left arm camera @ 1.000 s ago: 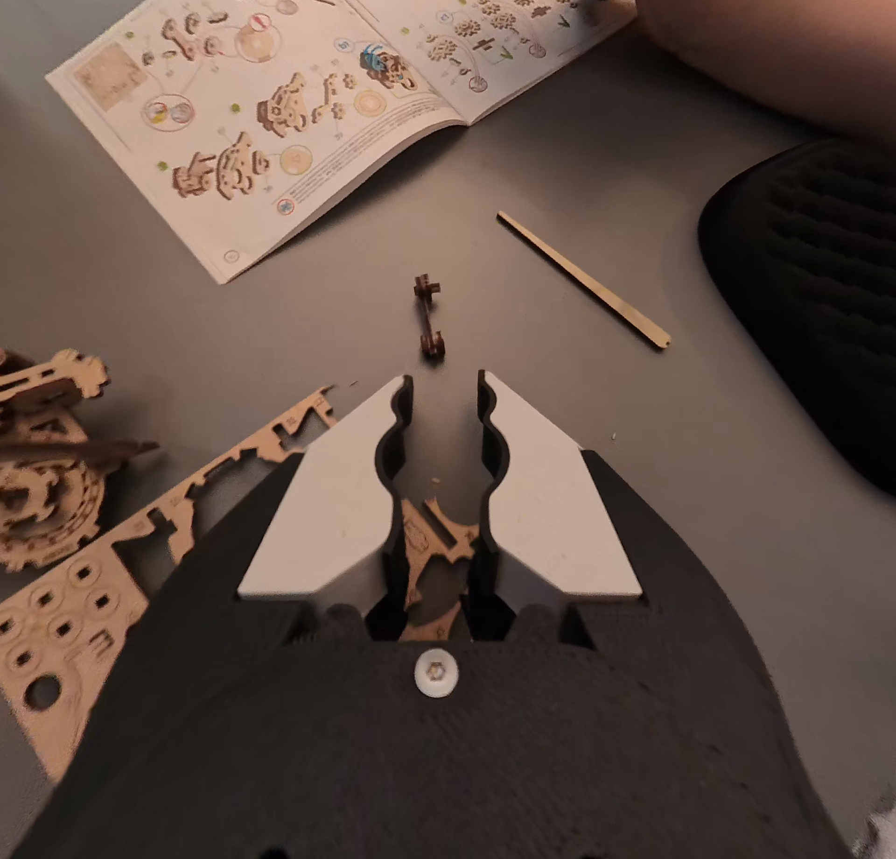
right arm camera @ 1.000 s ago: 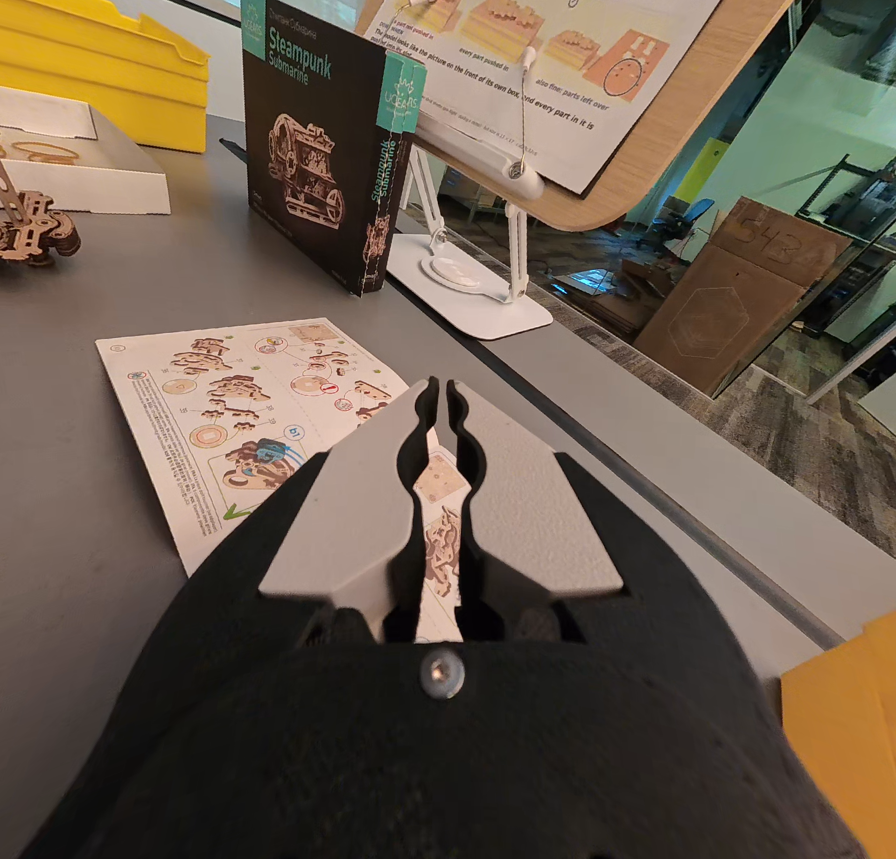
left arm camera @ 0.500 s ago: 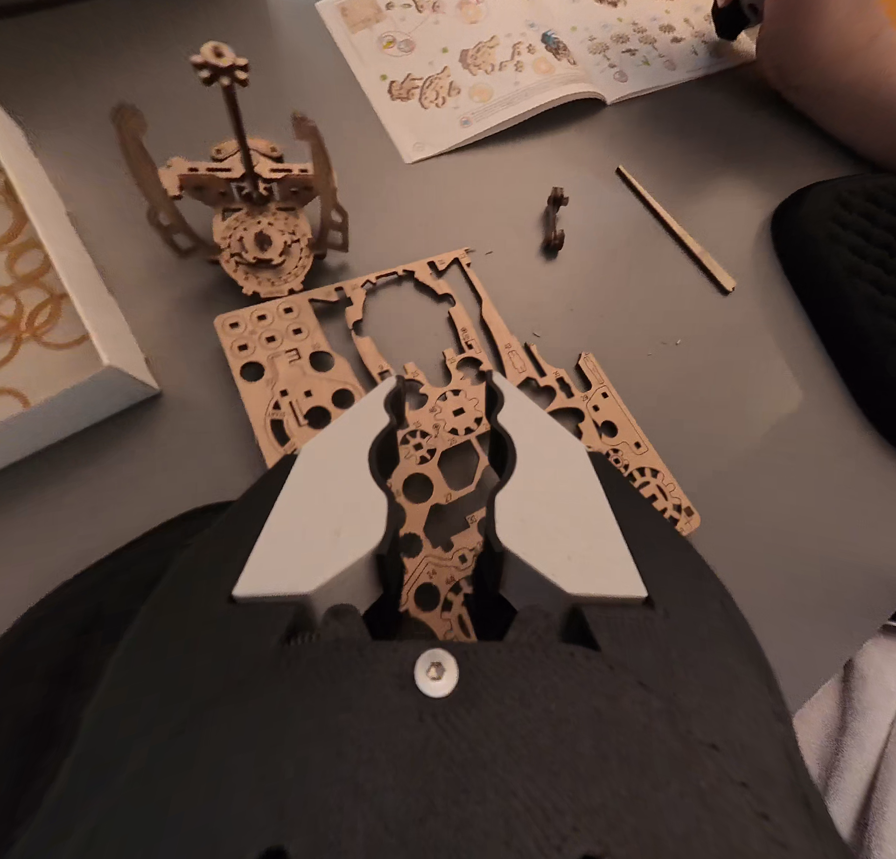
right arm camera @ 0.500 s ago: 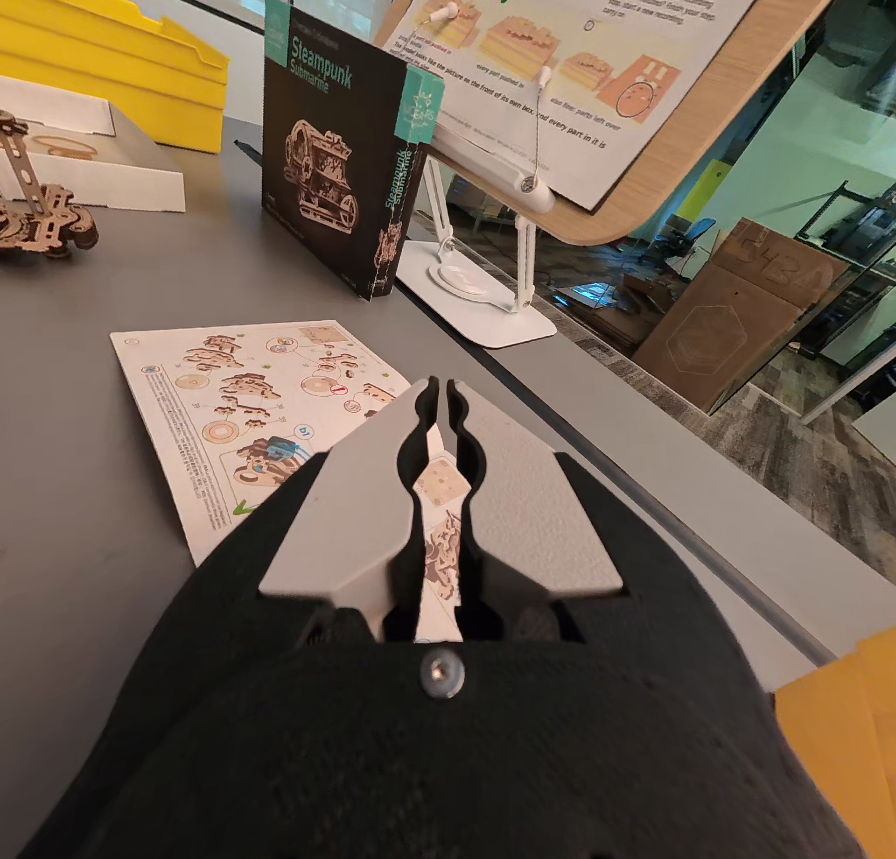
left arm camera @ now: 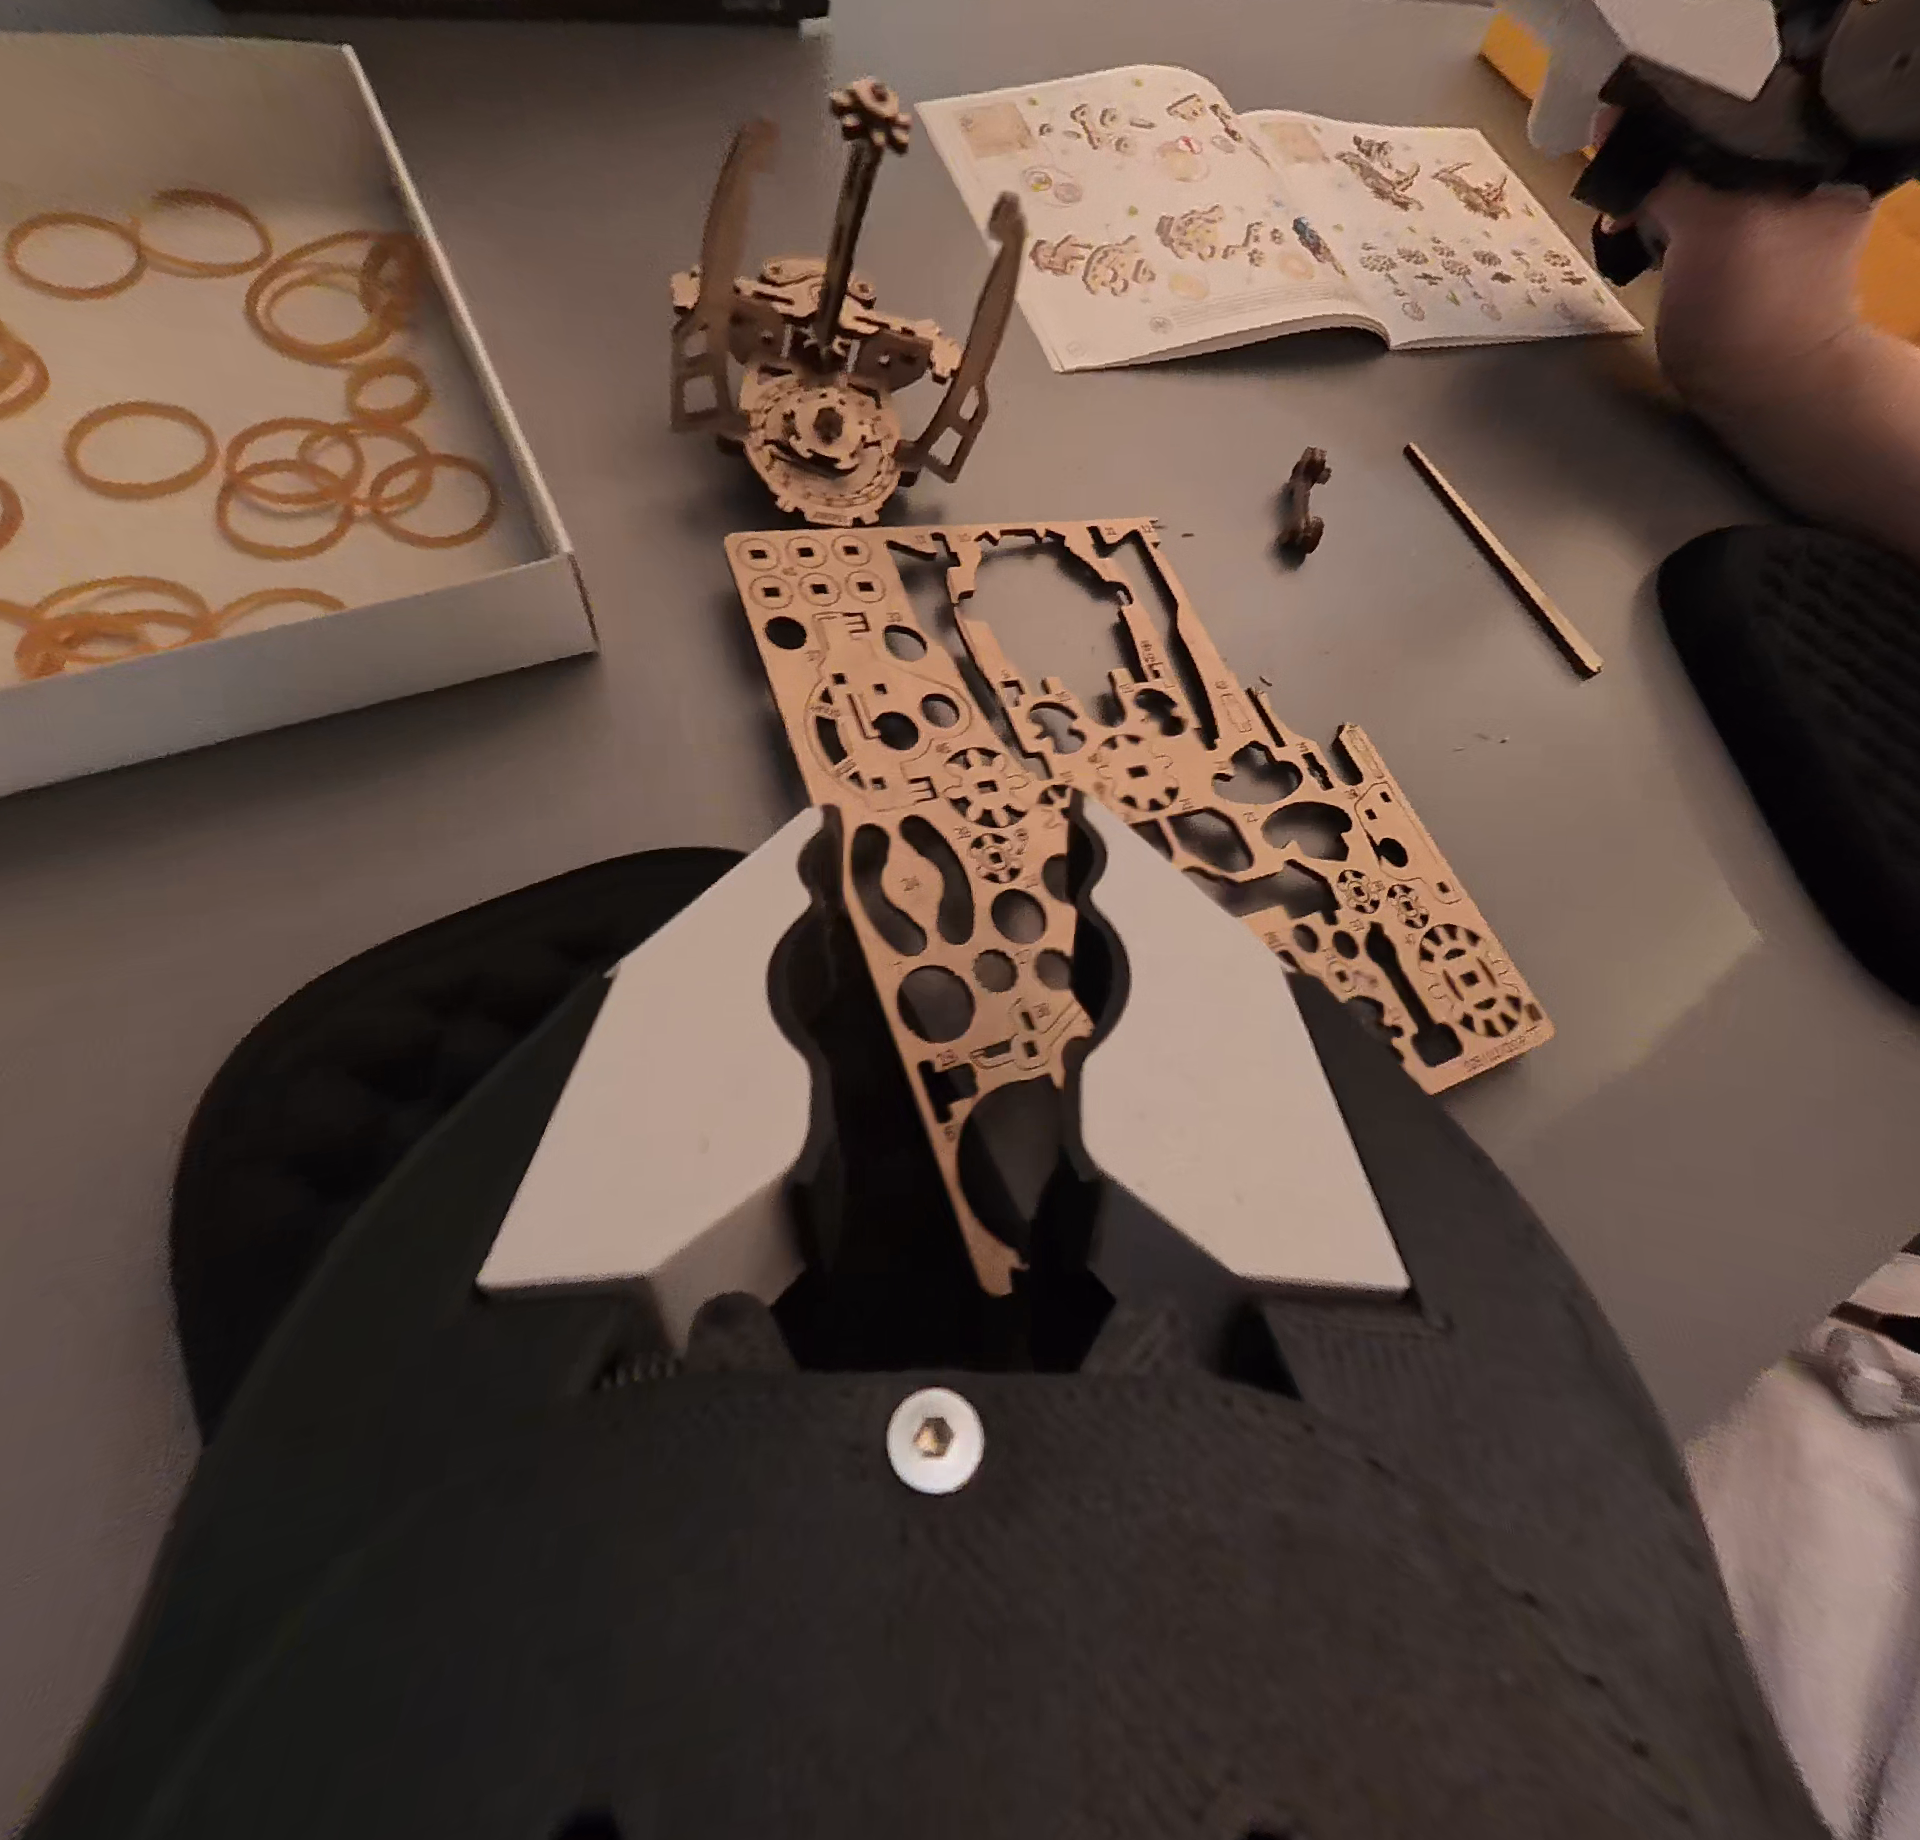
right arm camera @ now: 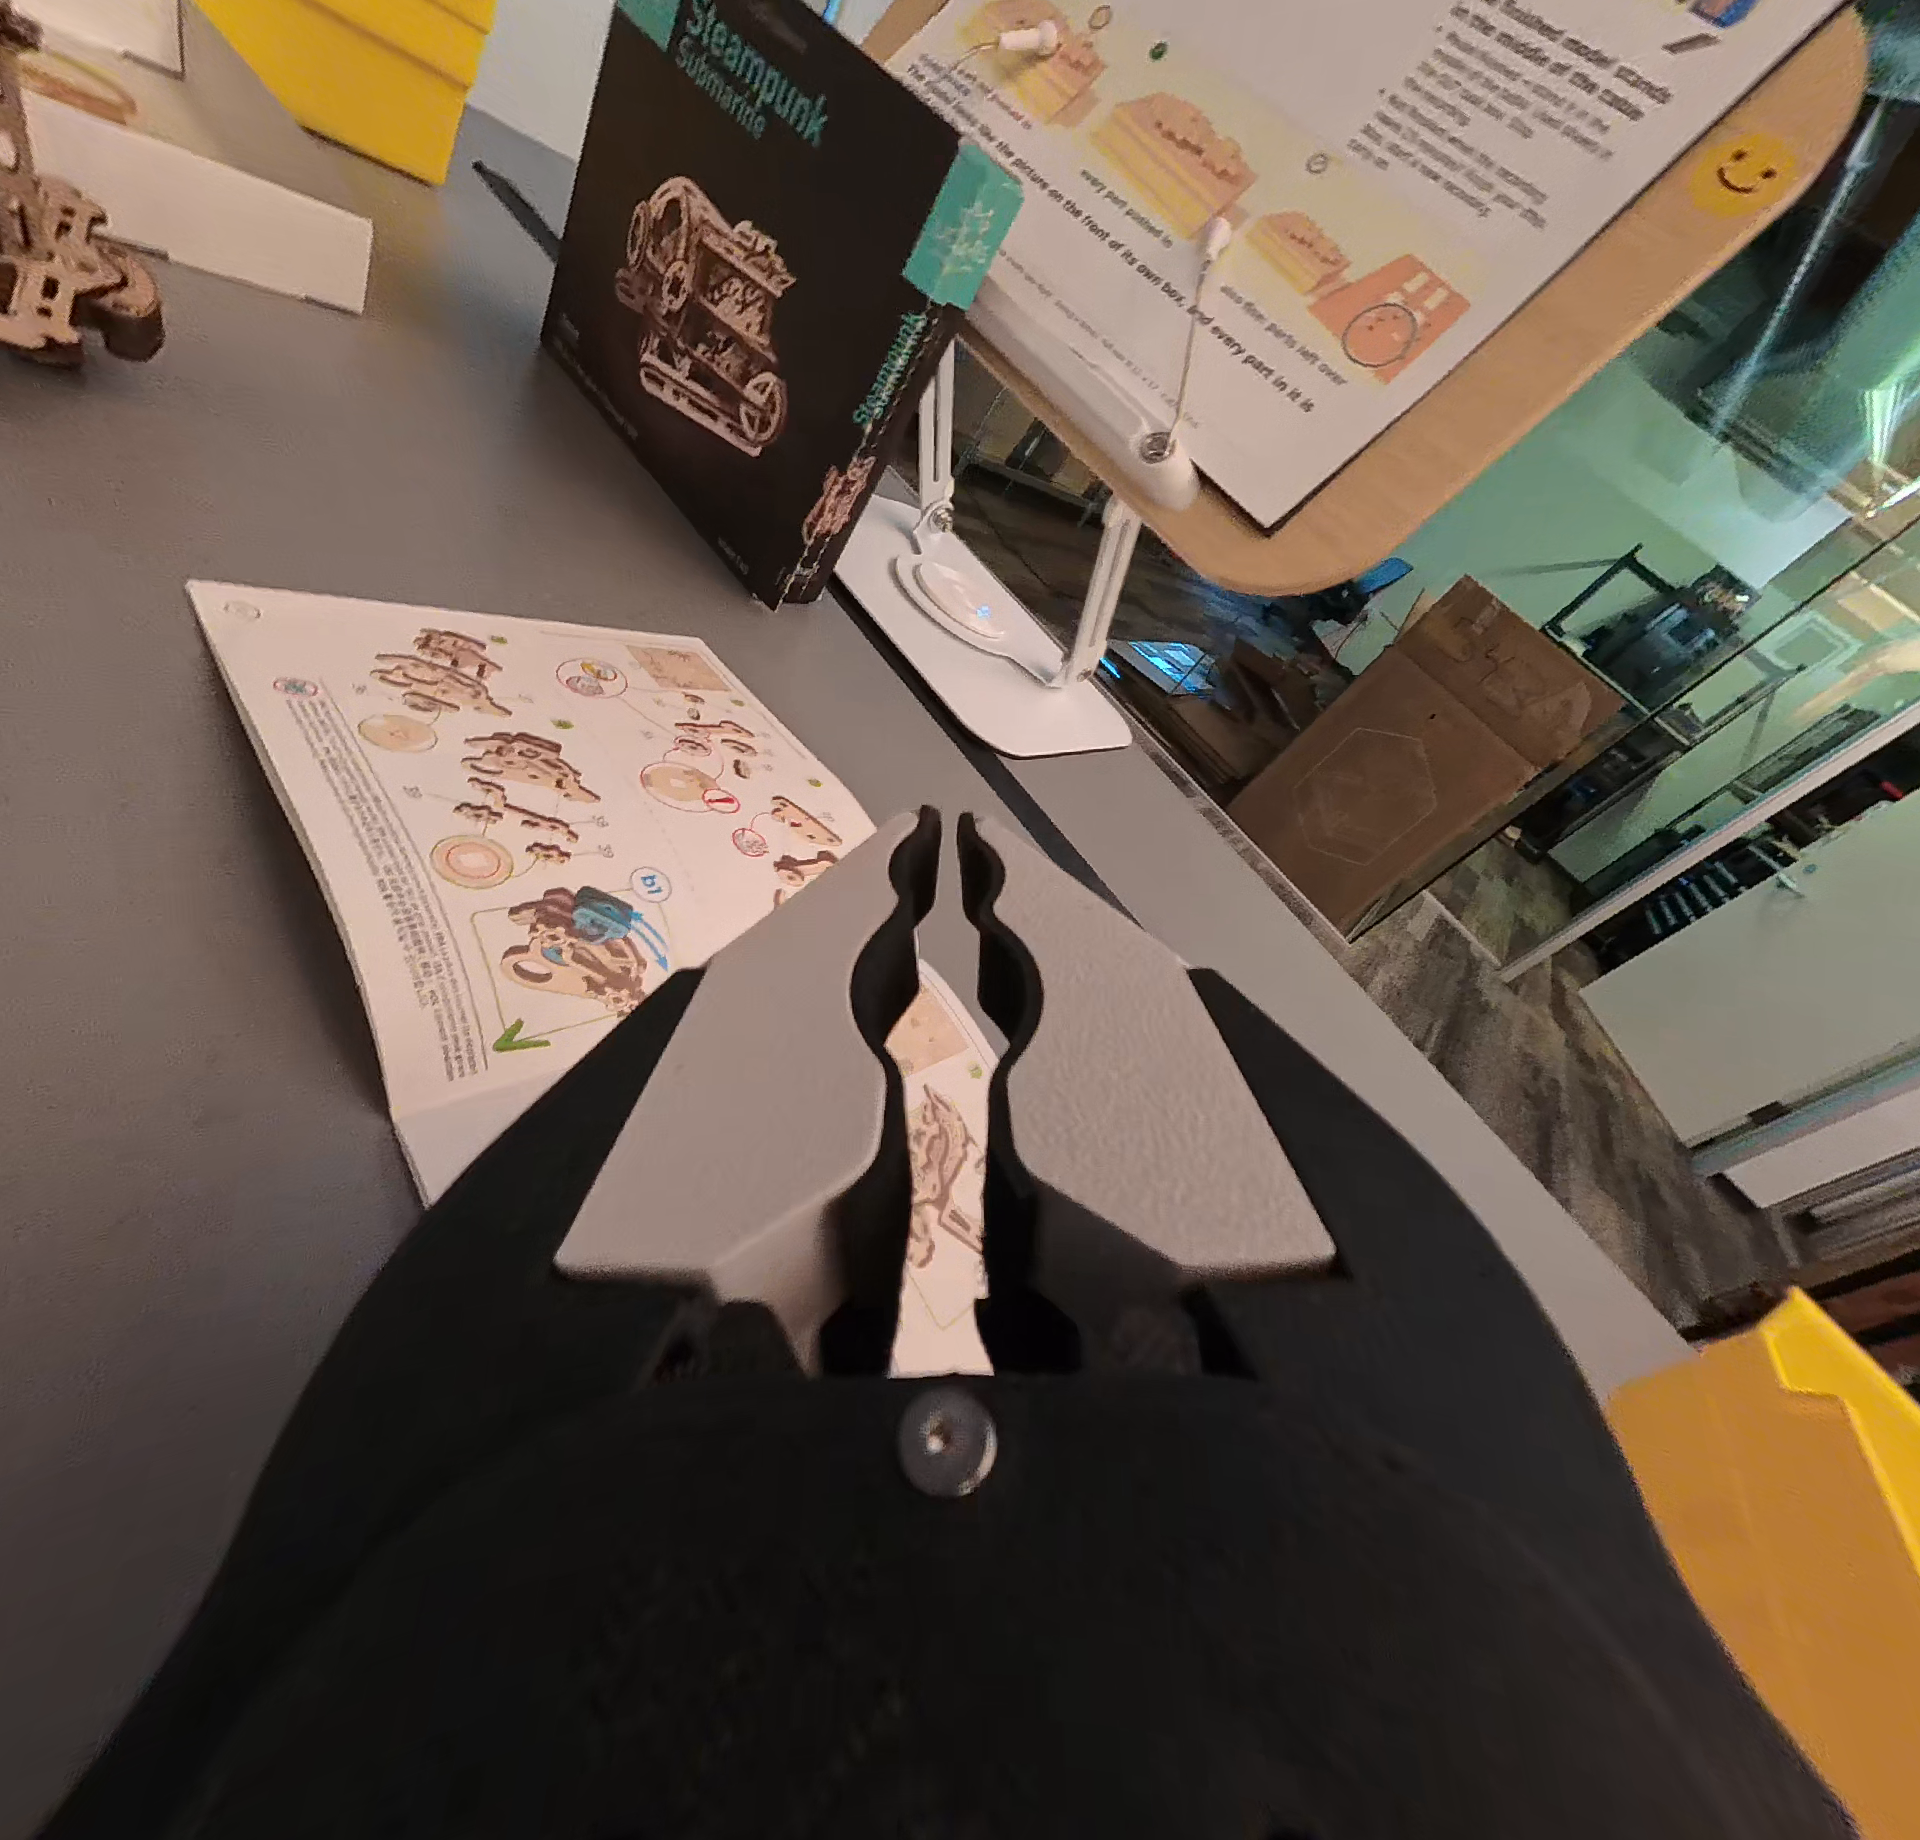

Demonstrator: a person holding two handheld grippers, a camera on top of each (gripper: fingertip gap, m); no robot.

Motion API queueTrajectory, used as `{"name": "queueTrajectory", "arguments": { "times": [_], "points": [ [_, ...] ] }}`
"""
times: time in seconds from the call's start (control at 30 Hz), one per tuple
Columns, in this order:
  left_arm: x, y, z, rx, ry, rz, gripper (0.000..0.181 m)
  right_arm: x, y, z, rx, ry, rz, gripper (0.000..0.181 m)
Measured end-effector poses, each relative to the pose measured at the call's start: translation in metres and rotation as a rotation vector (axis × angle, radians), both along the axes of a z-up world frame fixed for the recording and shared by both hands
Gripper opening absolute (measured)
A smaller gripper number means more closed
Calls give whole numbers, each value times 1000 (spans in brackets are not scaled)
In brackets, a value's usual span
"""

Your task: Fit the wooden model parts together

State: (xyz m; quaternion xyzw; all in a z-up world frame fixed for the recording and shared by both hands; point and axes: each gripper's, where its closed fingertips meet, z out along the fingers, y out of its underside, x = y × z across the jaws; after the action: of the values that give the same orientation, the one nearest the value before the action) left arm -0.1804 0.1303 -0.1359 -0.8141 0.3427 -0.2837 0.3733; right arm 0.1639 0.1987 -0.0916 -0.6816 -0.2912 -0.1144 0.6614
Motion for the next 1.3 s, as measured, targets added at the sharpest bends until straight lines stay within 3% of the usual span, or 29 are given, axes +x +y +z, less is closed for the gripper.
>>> {"name": "queueTrajectory", "arguments": {
  "times": [0.2,0.33,0.57,0.7,0.77,0.83,0.93,1.0,1.13,1.3],
  "points": [
    [-18,21,-5,-37,-24,36,52,-11,-2,-1,7,-40,40,1],
    [-9,24,4,-118,-130,-70,52,-14,-2,-2,4,-33,62,1],
    [-5,32,-3,-283,-94,-169,51,-18,-2,-1,4,-24,88,1],
    [-1,36,-12,-319,-55,-180,52,-22,-7,28,57,60,127,1],
    [1,37,-15,-319,-45,-184,50,-31,-9,48,-44,195,174,1],
    [4,40,-13,-330,-63,-183,50,-40,-10,56,-285,367,189,22],
    [7,44,-11,-354,-101,-178,48,-60,-32,60,-664,510,192,27],
    [7,46,-12,-370,-109,-165,45,-54,-49,60,-789,440,96,24],
    [7,45,-15,-376,-67,-149,46,12,-87,42,-979,-8,-422,20],
    [9,42,-20,-350,18,-146,52,34,-142,10,-1289,-531,-657,3]
  ]
}}
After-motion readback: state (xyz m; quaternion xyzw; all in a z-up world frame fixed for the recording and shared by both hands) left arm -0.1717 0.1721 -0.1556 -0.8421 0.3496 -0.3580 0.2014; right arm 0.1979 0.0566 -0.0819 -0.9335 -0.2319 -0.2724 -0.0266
